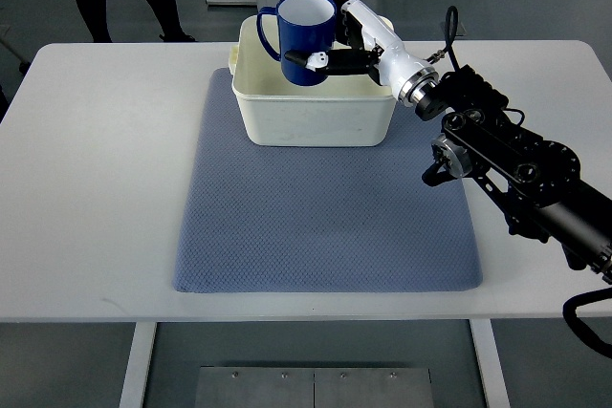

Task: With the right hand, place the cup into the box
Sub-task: 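Lift the blue mug with the right hand over the cream box, then lower the mug into the box and open the right hand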

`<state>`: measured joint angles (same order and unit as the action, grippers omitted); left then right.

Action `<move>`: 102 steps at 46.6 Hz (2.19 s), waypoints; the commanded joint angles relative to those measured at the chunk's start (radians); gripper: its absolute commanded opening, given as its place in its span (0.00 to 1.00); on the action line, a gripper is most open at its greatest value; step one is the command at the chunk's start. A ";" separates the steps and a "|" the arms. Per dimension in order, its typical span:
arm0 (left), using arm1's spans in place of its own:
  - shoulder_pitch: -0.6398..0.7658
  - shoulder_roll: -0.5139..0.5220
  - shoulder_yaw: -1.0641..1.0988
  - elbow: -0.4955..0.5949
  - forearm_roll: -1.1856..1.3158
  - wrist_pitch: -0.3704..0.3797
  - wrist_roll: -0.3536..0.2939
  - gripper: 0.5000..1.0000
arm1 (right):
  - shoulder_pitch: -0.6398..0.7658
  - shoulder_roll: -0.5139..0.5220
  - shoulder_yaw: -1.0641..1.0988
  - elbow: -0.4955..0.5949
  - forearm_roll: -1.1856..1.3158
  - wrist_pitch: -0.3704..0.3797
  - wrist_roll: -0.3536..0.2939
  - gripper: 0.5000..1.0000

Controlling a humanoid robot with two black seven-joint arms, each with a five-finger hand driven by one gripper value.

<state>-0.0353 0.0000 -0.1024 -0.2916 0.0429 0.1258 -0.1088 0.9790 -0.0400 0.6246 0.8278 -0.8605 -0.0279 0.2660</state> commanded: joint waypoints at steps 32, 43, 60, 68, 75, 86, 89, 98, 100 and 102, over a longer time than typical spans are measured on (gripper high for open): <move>0.000 0.000 0.001 0.000 0.000 0.000 0.000 1.00 | 0.020 0.040 -0.035 -0.159 -0.002 -0.079 0.055 0.00; 0.000 0.000 0.000 0.000 0.000 0.000 0.000 1.00 | 0.009 0.040 -0.043 -0.159 -0.002 -0.079 0.064 0.22; 0.000 0.000 0.000 0.000 0.000 0.000 0.000 1.00 | 0.009 0.040 -0.048 -0.159 -0.002 -0.079 0.064 0.97; 0.000 0.000 0.000 0.000 0.000 0.000 0.000 1.00 | 0.009 0.040 -0.065 -0.159 -0.002 -0.078 0.064 0.99; 0.000 0.000 0.001 0.000 0.000 0.000 0.000 1.00 | 0.009 0.040 -0.065 -0.153 0.000 -0.078 0.064 0.99; 0.000 0.000 0.000 0.000 0.000 0.000 0.000 1.00 | 0.029 0.040 -0.063 -0.137 0.000 -0.078 0.059 0.99; 0.000 0.000 0.000 0.000 0.000 0.000 0.000 1.00 | 0.030 0.040 -0.060 -0.128 0.000 -0.076 0.058 0.99; 0.000 0.000 0.000 0.000 0.000 0.000 0.000 1.00 | 0.030 -0.018 -0.052 -0.061 0.024 -0.075 0.047 0.99; 0.000 0.000 0.001 0.000 0.000 0.000 0.000 1.00 | 0.030 -0.038 -0.051 -0.038 0.032 -0.075 0.038 0.99; 0.000 0.000 0.000 0.000 0.000 0.000 0.000 1.00 | 0.027 -0.060 -0.045 -0.016 0.043 -0.070 0.029 0.99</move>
<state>-0.0351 0.0000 -0.1024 -0.2913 0.0430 0.1258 -0.1090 1.0095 -0.0713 0.5732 0.7812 -0.8316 -0.1032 0.3069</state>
